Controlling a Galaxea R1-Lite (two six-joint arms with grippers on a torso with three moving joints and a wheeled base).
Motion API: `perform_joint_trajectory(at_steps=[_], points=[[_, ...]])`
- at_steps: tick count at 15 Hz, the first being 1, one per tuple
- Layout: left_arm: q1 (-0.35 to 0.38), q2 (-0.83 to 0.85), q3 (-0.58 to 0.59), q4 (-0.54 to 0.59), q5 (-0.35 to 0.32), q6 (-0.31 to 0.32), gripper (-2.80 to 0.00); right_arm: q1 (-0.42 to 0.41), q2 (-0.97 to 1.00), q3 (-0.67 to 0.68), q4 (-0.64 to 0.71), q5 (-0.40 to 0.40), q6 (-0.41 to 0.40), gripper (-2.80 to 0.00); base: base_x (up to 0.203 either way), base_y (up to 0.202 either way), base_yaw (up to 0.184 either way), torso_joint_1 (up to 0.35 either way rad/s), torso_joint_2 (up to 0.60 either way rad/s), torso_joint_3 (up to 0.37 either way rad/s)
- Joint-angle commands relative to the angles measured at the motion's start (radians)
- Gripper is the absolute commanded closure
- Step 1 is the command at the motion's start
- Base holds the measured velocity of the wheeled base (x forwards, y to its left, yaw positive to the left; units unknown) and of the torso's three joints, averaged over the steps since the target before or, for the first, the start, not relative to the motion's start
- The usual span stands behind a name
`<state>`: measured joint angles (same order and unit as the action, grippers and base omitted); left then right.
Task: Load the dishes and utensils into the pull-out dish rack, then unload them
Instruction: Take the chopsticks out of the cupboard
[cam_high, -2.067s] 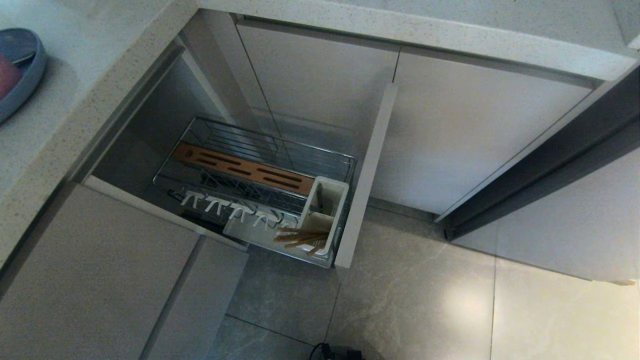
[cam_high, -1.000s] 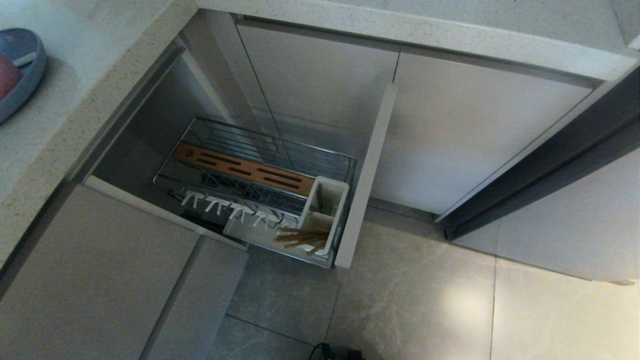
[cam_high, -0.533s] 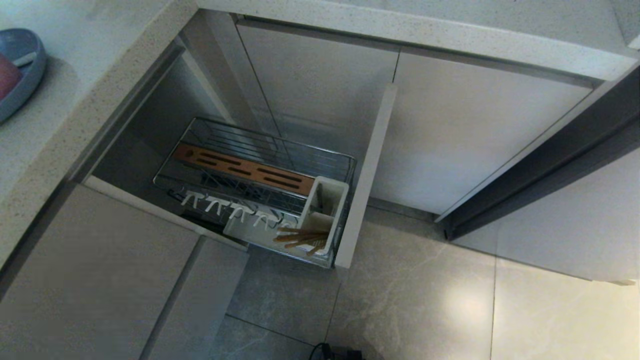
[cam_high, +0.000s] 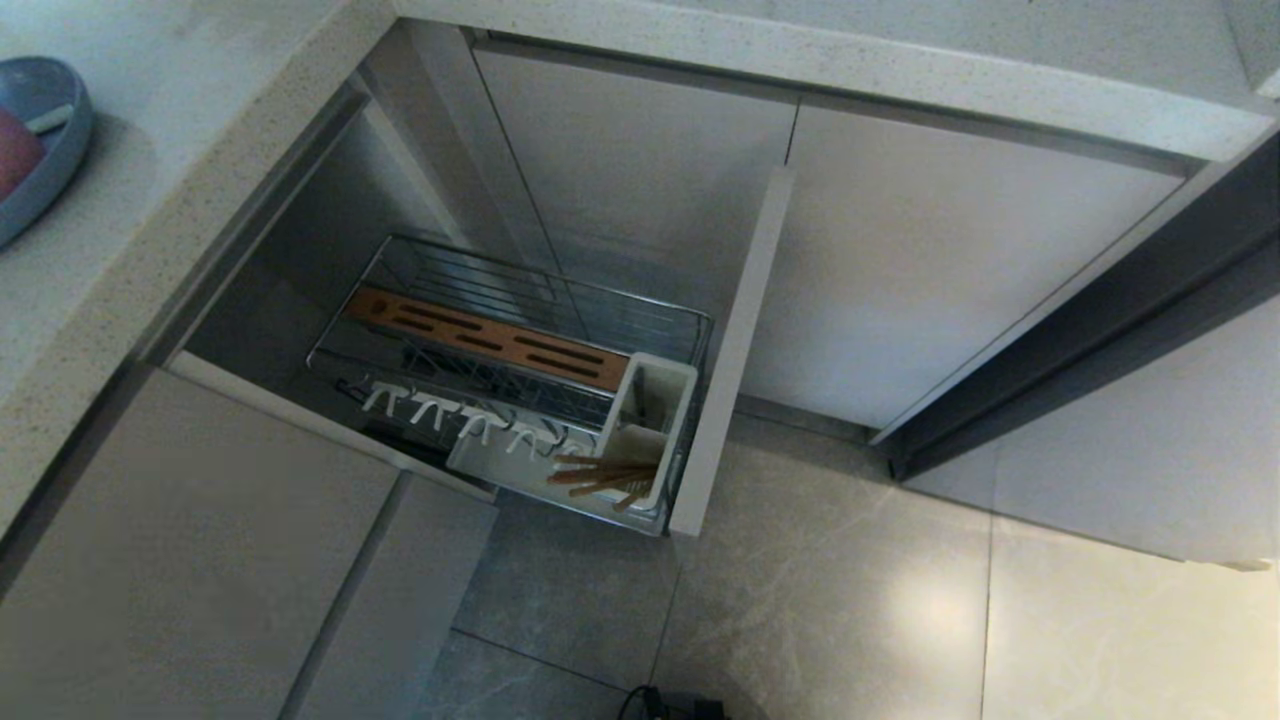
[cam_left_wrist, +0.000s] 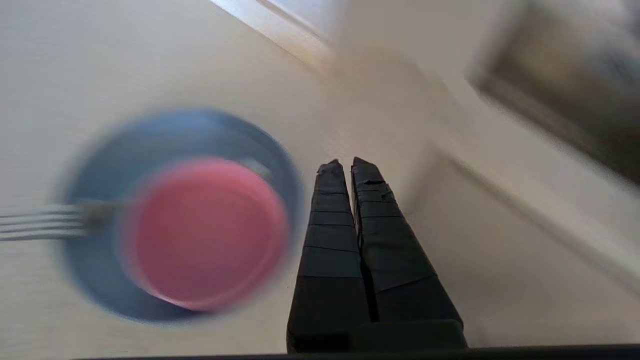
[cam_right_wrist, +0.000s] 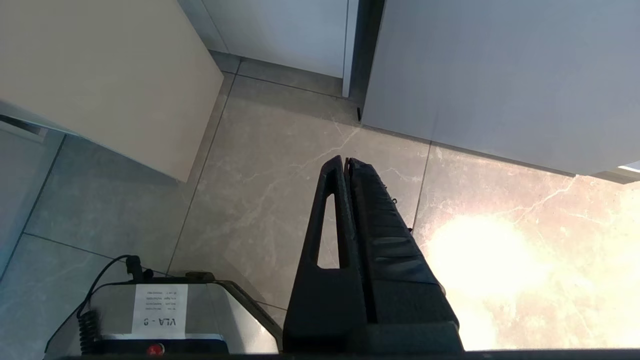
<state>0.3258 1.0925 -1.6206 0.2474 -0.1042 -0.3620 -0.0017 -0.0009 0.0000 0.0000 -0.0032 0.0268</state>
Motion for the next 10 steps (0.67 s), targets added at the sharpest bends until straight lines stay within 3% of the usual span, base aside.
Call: perform_joint_trajectory(at_steps=[1, 4, 7, 10], points=[[-0.169, -0.032, 0.015, 0.053, 0.0, 0.087, 0.0, 0.0, -0.001, 0.0, 0.0, 0.0, 0.001, 0.0, 0.0, 0.0, 0.0, 0.0, 0.0, 0.0], [-0.364, -0.03, 0.029, 0.318, -0.011, 0.239, 0.0, 0.0, -0.001, 0.0, 0.0, 0.0, 0.001, 0.0, 0.0, 0.0, 0.0, 0.0, 0.0, 0.0], [-0.458, 0.015, 0.029, 0.509, -0.044, 0.267, 0.0, 0.0, -0.001, 0.0, 0.0, 0.0, 0.001, 0.0, 0.0, 0.0, 0.0, 0.0, 0.0, 0.0], [-0.499, 0.086, 0.001, 0.716, -0.079, 0.261, 0.0, 0.0, -0.001, 0.0, 0.0, 0.0, 0.0, 0.0, 0.0, 0.0, 0.0, 0.0, 0.0, 0.0]])
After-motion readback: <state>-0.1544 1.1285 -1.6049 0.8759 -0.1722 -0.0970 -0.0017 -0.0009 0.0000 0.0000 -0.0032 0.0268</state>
